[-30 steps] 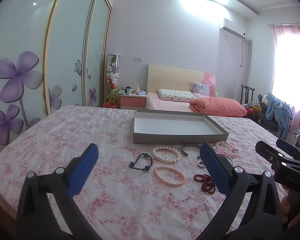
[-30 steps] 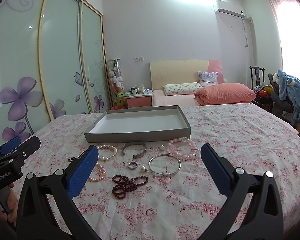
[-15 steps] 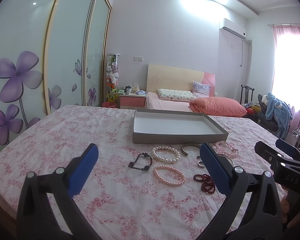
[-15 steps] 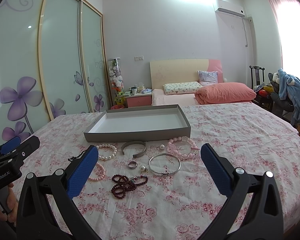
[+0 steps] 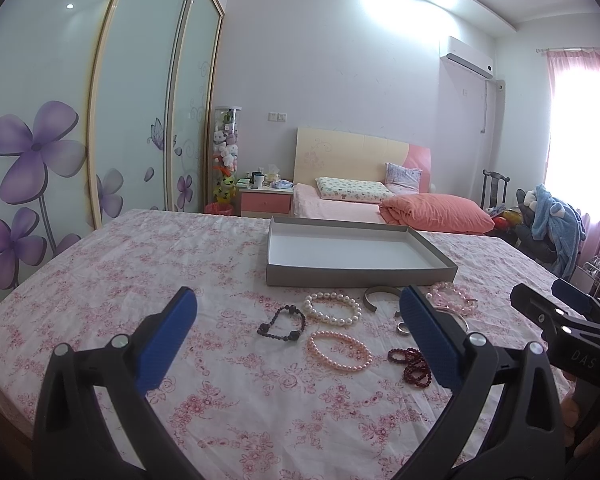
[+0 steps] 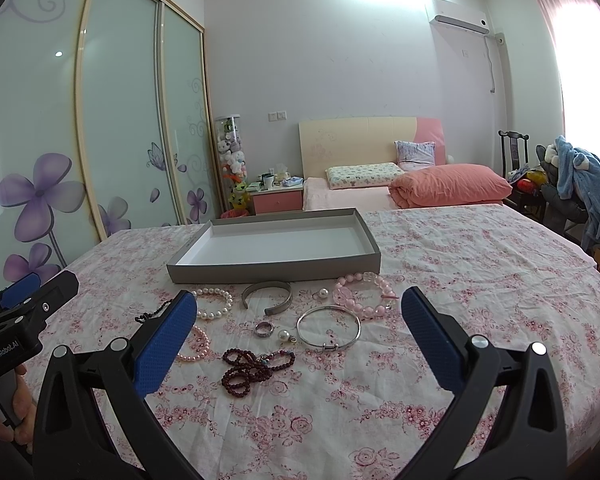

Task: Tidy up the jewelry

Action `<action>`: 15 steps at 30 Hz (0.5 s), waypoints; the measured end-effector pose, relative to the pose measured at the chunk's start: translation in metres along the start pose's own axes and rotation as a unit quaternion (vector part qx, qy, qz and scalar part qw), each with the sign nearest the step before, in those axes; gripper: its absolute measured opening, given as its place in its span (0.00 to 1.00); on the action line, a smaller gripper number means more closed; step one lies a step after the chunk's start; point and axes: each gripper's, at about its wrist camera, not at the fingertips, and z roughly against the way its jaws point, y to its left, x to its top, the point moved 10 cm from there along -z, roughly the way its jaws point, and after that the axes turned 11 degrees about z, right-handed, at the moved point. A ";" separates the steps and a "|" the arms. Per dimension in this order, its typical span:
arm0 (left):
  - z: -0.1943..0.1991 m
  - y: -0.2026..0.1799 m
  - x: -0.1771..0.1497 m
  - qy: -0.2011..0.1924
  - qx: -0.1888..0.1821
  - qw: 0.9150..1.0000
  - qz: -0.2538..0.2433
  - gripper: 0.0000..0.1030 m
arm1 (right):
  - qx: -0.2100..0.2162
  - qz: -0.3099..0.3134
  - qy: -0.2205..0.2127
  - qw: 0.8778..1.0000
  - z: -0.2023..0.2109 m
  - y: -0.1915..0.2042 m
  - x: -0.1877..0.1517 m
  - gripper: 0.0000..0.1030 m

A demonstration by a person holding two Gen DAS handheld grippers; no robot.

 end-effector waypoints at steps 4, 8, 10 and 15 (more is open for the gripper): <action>0.000 0.001 0.000 0.000 0.000 1.000 0.000 0.96 | 0.000 0.000 0.000 1.000 0.000 0.000 0.000 0.98; 0.000 0.000 0.000 0.000 0.000 1.000 0.000 0.96 | 0.000 0.000 0.000 1.000 0.000 0.001 0.002 0.98; 0.000 0.000 0.000 0.000 0.000 1.000 0.000 0.96 | 0.000 0.000 0.000 1.000 0.001 0.001 0.003 0.98; -0.002 0.004 -0.003 0.003 0.002 1.000 0.001 0.96 | 0.001 -0.001 0.003 1.000 0.001 0.003 0.004 0.98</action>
